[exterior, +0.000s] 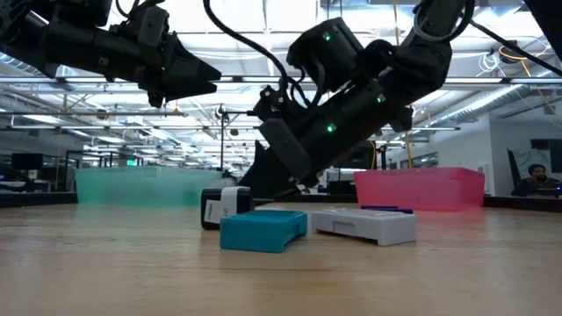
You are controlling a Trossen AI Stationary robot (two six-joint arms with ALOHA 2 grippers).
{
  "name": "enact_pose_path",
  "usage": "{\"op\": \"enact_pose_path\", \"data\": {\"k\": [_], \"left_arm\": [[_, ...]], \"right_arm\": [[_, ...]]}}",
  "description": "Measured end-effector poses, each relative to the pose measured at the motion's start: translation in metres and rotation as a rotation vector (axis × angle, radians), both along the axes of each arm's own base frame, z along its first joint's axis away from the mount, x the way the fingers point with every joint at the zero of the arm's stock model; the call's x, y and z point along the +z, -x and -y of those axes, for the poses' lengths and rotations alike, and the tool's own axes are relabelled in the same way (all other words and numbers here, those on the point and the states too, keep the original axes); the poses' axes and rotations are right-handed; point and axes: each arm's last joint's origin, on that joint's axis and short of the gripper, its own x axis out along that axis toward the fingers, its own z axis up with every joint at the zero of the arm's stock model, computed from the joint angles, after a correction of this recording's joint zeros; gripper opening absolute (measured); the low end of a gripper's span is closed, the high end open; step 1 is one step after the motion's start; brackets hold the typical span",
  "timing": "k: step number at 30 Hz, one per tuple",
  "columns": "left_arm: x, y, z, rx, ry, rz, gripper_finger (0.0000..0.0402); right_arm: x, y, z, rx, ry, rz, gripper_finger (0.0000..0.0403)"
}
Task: Pick & Place Office items
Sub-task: Put the green charger adapter into the blue bin
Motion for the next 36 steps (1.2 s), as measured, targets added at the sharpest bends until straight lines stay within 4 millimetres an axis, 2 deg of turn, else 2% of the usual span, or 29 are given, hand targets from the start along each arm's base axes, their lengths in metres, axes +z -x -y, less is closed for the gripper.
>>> {"op": "enact_pose_path", "data": {"k": [8, 11, 15, 17, 26, 31, 36], "left_arm": [[0.000, 0.000, 0.000, 0.000, 0.000, -0.001, 0.0176], [0.000, 0.000, 0.000, 0.000, -0.001, -0.001, 0.0167], [0.000, 0.000, 0.000, 0.000, -0.001, -0.001, 0.0156], [0.000, 0.000, 0.000, 0.000, -0.001, -0.001, 0.0152], [0.000, 0.000, 0.000, -0.015, 0.007, 0.003, 0.0154], [0.001, 0.000, 0.000, -0.007, 0.128, 0.051, 0.0167], [0.001, 0.000, 0.001, 0.004, 0.289, 0.098, 0.0179]], "right_arm": [[0.002, -0.001, 0.003, -0.004, 0.014, 0.014, 0.0224], [0.002, -0.001, 0.003, 0.011, 0.035, 0.013, 0.0190], [0.000, 0.000, 0.003, 0.036, 0.073, -0.005, 0.0127], [0.004, 0.001, 0.005, 0.050, 0.097, -0.011, 0.0116], [0.067, 0.016, 0.015, 0.092, 0.219, 0.011, 0.0116], [0.100, 0.029, 0.020, 0.030, 0.377, 0.012, 0.0116], [0.118, 0.037, 0.020, 0.032, 0.573, -0.003, 0.0116]]}}
